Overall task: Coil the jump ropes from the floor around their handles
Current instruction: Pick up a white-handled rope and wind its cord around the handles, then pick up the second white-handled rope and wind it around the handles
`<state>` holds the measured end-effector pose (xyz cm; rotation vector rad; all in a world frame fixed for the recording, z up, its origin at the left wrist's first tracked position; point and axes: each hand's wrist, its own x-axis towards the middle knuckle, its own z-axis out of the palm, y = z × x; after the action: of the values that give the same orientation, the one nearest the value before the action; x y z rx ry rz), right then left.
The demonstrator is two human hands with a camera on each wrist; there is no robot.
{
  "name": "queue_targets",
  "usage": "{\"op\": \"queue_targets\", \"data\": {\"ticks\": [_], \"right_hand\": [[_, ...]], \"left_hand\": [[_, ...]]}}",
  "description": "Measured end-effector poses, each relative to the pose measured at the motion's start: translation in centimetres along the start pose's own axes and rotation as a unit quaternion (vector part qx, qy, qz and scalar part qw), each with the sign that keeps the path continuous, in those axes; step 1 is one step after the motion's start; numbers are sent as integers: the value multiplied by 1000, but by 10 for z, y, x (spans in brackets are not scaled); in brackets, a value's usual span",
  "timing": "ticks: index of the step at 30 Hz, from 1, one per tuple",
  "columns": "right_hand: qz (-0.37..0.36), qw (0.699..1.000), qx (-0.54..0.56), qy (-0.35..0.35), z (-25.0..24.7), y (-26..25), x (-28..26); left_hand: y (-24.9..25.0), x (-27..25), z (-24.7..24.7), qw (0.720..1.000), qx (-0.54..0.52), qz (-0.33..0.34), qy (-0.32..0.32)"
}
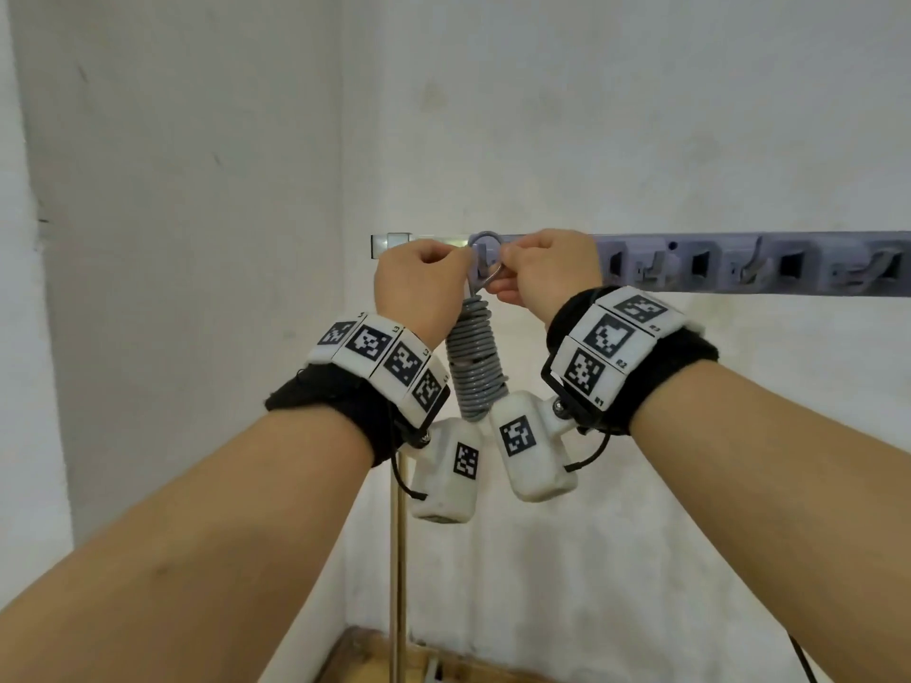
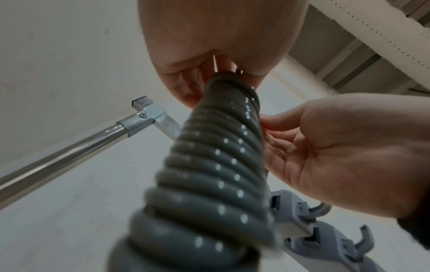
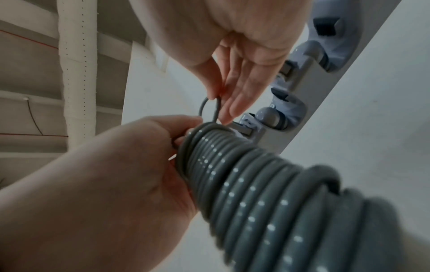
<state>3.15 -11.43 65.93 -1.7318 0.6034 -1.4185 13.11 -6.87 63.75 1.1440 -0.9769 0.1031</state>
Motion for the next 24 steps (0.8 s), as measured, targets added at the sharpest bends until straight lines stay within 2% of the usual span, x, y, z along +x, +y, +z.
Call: {"op": "queue_targets", "data": {"ticks": [5, 13, 18, 21, 24], "right_hand": [[35, 999, 35, -8, 9, 13, 19], [12, 1000, -6, -3, 12, 37, 13], [8, 1000, 7, -10, 4, 43, 0], [-16, 999, -38, 10, -4, 48, -14], [-24, 997, -73, 19, -14, 57, -33]], "left_hand": [[-11, 18, 9, 1000, 22, -2, -6], [-41, 17, 15, 999, 35, -17, -12], [-45, 4, 16, 998, 46, 42, -23], [-50, -9, 12, 992, 101, 66, -38], [-58, -27, 3, 986, 130, 102, -16]]}}
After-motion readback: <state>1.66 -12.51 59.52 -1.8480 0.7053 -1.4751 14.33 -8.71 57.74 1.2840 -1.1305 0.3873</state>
